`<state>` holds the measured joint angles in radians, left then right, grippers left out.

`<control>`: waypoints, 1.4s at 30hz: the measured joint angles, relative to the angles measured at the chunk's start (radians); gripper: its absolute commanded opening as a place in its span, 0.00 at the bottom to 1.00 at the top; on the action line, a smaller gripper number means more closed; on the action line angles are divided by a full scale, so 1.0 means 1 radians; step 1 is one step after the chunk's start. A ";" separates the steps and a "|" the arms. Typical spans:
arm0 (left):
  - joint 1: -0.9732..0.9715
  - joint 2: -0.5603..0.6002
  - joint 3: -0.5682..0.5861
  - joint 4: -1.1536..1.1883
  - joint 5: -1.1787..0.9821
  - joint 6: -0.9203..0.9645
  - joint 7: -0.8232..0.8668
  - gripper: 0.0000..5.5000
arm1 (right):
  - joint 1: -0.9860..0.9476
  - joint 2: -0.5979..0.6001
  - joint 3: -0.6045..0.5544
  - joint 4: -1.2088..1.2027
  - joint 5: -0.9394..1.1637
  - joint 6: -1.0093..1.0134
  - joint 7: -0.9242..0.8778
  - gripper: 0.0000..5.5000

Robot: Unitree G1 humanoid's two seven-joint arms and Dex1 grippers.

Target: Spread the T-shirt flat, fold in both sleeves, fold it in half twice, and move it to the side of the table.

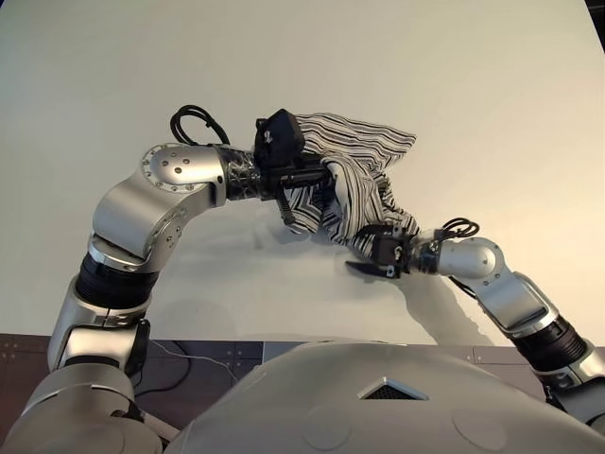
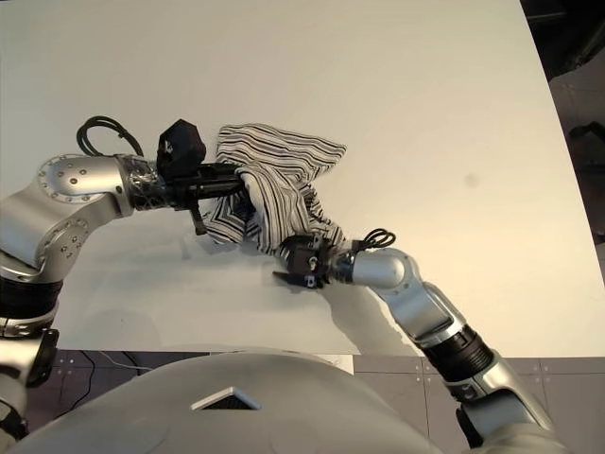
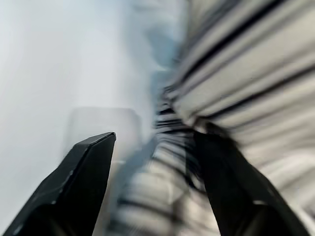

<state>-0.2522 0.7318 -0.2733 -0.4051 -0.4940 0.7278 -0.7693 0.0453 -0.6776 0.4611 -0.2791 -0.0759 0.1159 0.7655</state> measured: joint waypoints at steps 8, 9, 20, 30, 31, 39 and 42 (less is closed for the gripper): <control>0.147 0.102 -0.011 -0.092 0.083 -0.114 -0.115 0.04 | -0.015 -0.019 -0.193 -0.026 0.096 -0.096 0.009 0.54; 0.163 0.113 -0.011 -0.115 0.082 -0.129 -0.140 0.04 | -0.011 -0.010 -0.187 -0.030 0.082 -0.111 0.007 0.54; 0.321 0.206 0.006 -0.111 0.204 -0.318 -0.210 0.04 | 0.100 -0.163 -0.206 0.055 0.059 -0.239 0.167 0.54; 0.332 0.168 -0.040 -0.060 0.440 -0.706 -0.200 0.16 | -0.113 -0.029 -0.177 0.354 -0.293 -0.444 -0.239 0.54; 0.357 0.167 -0.046 -0.051 0.478 -0.761 -0.188 0.20 | -0.115 -0.031 -0.176 0.360 -0.312 -0.468 -0.251 0.54; 0.464 0.147 0.011 0.008 0.571 -1.018 -0.088 0.37 | -0.101 -0.078 -0.174 0.367 -0.315 -0.592 -0.221 0.54; 0.557 0.224 0.119 -0.034 0.430 -1.001 -0.145 0.37 | -0.074 -0.091 -0.209 0.347 -0.292 -0.586 -0.214 0.54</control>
<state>0.3044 0.9558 -0.1546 -0.4391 -0.0637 -0.2728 -0.9142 -0.0287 -0.7688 0.2526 0.0675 -0.3683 -0.4706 0.5512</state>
